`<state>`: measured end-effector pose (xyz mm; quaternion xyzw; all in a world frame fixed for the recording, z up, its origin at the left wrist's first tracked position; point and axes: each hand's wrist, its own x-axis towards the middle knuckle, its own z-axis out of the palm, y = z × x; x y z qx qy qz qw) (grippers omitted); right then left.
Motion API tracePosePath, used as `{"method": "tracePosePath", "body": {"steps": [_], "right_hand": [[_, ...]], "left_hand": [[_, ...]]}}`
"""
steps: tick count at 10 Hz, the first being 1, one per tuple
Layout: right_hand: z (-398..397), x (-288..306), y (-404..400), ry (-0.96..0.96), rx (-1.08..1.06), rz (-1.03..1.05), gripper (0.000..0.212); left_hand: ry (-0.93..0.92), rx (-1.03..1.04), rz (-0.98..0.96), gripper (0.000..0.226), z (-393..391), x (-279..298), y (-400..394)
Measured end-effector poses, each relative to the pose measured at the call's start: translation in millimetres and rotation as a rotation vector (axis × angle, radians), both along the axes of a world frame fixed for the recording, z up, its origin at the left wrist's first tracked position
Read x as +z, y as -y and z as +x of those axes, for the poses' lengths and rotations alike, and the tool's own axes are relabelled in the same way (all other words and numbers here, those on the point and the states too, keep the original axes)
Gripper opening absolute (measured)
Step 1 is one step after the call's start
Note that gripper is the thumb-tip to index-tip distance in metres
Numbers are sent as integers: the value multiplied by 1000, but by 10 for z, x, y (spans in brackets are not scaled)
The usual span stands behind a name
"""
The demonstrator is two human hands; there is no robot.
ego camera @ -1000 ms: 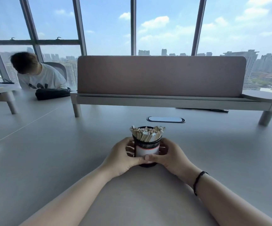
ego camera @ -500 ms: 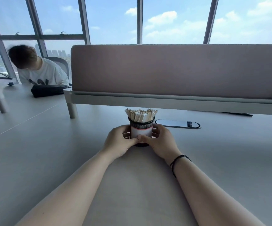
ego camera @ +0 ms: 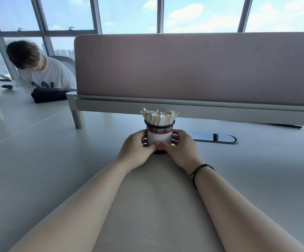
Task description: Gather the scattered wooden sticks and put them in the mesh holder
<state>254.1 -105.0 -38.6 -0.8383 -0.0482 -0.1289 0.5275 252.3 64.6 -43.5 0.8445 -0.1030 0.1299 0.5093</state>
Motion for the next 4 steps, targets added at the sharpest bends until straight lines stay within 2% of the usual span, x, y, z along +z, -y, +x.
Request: {"method": "tracePosePath", "body": {"steps": [1,3,4], "right_hand": [[-8,-9,-7,15,5,-39,60],[-199,-7,73,-35,-12,-127,87],[-424,-5,126,-47,-11,-229,68]], "left_hand": [[8,21,12,48,-7,4,-6],[-40,190,125,71,-95,7,12],[-59,348,92,66,-234,10,-18]]}}
